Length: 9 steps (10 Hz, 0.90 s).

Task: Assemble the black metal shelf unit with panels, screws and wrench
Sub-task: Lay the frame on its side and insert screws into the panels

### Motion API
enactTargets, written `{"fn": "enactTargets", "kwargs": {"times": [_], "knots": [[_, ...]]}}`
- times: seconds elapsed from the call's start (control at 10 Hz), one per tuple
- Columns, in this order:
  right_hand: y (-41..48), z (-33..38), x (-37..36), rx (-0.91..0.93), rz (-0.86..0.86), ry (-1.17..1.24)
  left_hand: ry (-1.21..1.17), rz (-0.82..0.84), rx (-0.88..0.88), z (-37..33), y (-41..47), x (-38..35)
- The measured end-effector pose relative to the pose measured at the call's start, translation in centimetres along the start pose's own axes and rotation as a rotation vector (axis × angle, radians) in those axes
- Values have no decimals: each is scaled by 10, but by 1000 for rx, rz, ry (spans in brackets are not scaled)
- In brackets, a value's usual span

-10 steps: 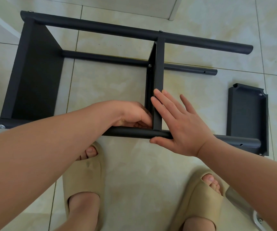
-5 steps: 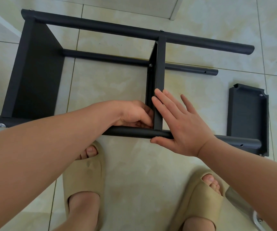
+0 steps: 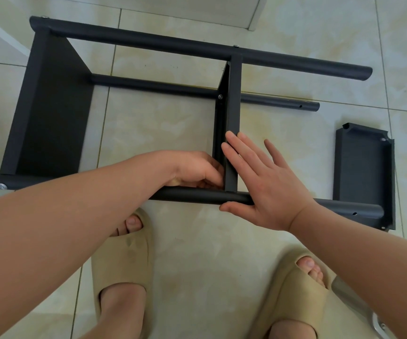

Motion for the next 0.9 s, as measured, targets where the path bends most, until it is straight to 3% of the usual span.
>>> {"fn": "enactTargets", "kwargs": {"times": [0.2,0.4,0.6,0.9], "knots": [[0,1,0,-2,3,0,-115,59,1,2,1,1],[0,1,0,-5,14,3,-24,90,38,2,2,-1],[0,1,1,-6,7,6,43,-8,-12,2,3,1],[0,1,1,-3,-1,3,-82,66,13,1,2,0]]}}
Point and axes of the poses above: each hand's wrist, its own y-axis towards the middle knuckle, its own x-axis out of the back of the hand, z = x × y, the point moved 2 cm from there along y, towards the middle knuckle, and after that the axes turned 4 degrees about y, right-handed, at the moved point
